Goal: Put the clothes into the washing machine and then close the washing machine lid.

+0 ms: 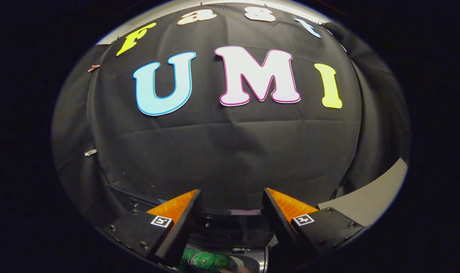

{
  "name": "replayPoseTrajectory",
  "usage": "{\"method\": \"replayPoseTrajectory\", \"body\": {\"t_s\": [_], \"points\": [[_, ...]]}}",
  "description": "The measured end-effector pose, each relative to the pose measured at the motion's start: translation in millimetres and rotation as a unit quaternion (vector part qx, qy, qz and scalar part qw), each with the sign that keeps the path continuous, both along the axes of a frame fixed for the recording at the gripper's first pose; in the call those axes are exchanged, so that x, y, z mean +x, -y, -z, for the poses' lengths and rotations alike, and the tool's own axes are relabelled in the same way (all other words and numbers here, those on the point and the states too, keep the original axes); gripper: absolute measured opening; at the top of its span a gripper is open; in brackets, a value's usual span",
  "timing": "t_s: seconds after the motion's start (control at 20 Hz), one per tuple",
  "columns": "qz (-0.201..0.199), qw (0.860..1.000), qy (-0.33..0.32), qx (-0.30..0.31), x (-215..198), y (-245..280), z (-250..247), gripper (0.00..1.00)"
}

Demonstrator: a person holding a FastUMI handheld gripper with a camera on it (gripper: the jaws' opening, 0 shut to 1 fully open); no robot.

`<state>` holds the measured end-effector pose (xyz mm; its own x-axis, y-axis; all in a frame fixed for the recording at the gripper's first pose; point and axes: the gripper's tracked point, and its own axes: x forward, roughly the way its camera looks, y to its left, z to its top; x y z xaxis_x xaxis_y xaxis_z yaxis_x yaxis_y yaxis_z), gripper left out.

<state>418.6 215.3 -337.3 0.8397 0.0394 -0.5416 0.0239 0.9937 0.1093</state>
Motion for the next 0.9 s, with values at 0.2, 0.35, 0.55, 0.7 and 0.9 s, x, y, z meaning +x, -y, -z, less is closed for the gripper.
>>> {"method": "replayPoseTrajectory", "body": {"t_s": [0.2,0.35,0.55,0.7,0.9], "points": [[0.01,1.0,-0.006,0.002,-0.5,0.9,1.3,1.0],[0.014,1.0,-0.006,-0.008,-2.2,-0.3,2.0,1.0],[0.007,1.0,-0.018,-0.013,-6.9,-1.1,1.8,1.0],[0.006,0.999,-0.032,-0.017,-16.8,-1.6,-0.8,1.0],[0.001,0.999,-0.038,-0.015,-37.4,-3.5,-7.0,1.0]]}}
